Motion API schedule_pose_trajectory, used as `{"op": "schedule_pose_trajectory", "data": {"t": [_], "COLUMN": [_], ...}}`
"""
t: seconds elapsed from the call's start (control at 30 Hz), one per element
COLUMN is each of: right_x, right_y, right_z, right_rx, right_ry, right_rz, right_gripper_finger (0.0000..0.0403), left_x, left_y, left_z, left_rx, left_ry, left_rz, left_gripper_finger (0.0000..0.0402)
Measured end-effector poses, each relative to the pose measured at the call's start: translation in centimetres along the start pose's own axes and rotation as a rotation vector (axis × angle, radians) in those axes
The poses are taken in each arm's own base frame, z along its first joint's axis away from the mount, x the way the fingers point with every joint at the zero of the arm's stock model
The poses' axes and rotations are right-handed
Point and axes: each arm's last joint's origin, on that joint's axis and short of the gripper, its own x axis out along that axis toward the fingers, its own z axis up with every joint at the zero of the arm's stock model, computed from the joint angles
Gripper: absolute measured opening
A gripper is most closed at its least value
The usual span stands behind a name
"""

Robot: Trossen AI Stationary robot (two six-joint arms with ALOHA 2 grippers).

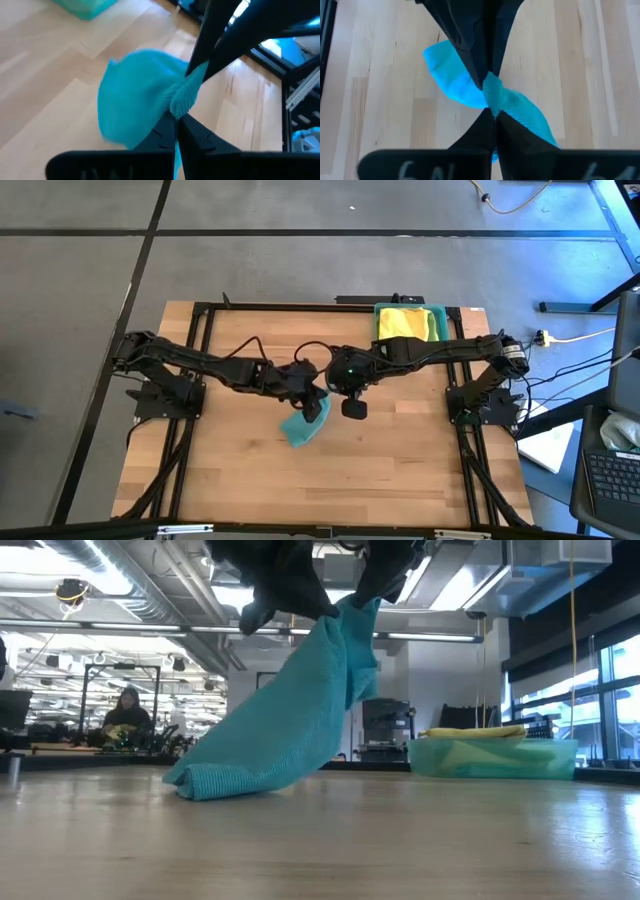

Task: Fold microfiber towels
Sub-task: Fold the blue microfiber cloth

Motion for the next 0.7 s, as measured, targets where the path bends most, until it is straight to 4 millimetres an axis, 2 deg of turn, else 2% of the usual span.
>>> {"op": "schedule_pose_trajectory", "data": {"t": [0.23,0.4,0.57,0.7], "right_x": [-0.1,-0.2,-1.6,-4.4], "right_y": [-0.1,-0.3,-0.6,-0.4], "right_z": [-0.5,-1.1,-1.4,-1.3], "right_rx": [0.002,-0.004,-0.046,-0.093], "right_ry": [0.049,0.104,0.097,-0.009], "right_rz": [-0.015,-0.093,-0.217,-0.333], "right_gripper_finger": [0.0034,0.0076,0.0128,0.0144], "left_x": [-1.5,-3.1,-4.6,-6.0], "left_y": [-1.2,-2.4,-3.2,-4.1], "left_z": [2.4,4.5,6.2,7.1], "left_rx": [0.073,0.105,0.105,0.111], "left_ry": [-0.027,-0.057,-0.069,-0.067], "left_rz": [0.042,0.056,0.049,0.036], "left_gripper_finger": [0.0000,0.0000,0.0000,0.0000]}}
